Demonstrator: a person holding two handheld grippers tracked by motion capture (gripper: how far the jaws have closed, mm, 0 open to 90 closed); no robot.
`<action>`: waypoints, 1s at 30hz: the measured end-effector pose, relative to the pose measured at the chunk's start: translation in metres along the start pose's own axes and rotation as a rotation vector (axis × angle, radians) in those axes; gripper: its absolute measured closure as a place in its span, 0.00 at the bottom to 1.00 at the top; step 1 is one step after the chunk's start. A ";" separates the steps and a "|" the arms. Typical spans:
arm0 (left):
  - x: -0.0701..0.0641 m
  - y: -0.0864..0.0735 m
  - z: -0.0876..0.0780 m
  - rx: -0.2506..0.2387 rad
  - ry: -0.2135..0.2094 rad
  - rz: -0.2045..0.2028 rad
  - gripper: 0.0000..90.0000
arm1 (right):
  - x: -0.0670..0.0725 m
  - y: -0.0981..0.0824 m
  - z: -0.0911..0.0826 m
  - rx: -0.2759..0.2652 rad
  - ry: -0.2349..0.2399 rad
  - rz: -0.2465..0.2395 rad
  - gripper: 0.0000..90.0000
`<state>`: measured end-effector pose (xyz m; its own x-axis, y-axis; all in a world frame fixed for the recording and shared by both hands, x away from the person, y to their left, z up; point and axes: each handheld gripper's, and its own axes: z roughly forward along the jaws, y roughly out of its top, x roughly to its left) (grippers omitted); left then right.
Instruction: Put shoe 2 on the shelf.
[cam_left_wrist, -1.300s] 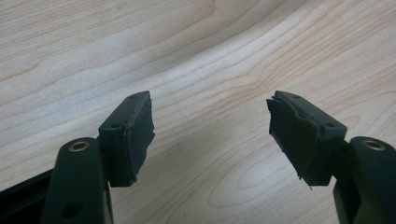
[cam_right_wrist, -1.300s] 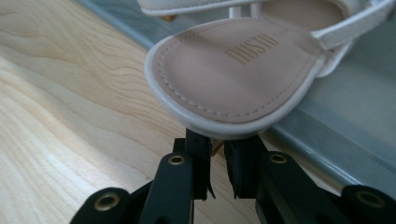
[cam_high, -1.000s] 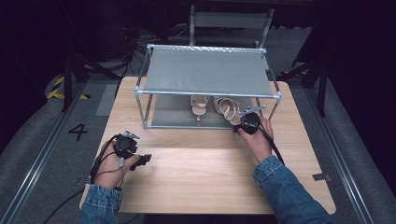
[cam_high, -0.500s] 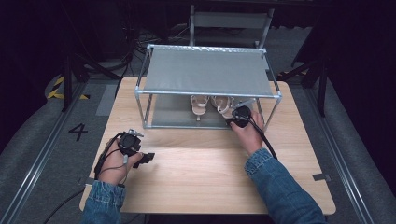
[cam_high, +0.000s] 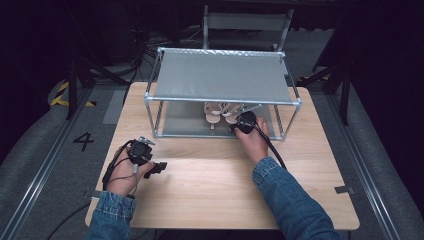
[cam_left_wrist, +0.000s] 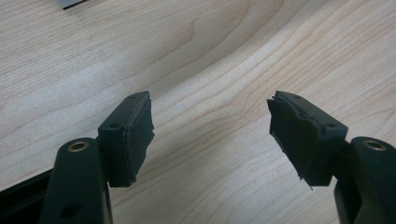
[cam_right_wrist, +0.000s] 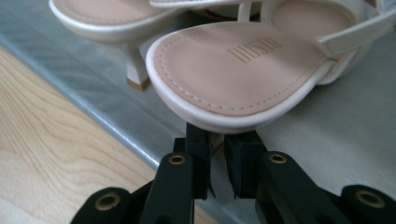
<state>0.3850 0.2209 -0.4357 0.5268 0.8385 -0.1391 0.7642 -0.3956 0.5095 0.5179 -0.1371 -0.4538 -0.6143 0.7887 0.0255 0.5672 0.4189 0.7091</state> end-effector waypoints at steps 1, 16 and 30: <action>0.000 0.000 0.000 -0.001 0.000 -0.001 0.34 | 0.001 0.001 0.001 -0.004 0.002 0.001 0.90; 0.000 0.002 -0.001 -0.005 -0.003 0.009 0.34 | 0.008 0.002 -0.006 -0.002 0.007 -0.022 0.66; -0.001 -0.005 -0.010 -0.024 0.023 -0.007 0.34 | 0.001 -0.012 -0.076 -0.039 0.037 -0.016 0.51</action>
<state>0.3770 0.2253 -0.4295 0.5126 0.8497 -0.1235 0.7584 -0.3807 0.5290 0.4683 -0.1755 -0.4089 -0.6433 0.7646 0.0392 0.5355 0.4127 0.7368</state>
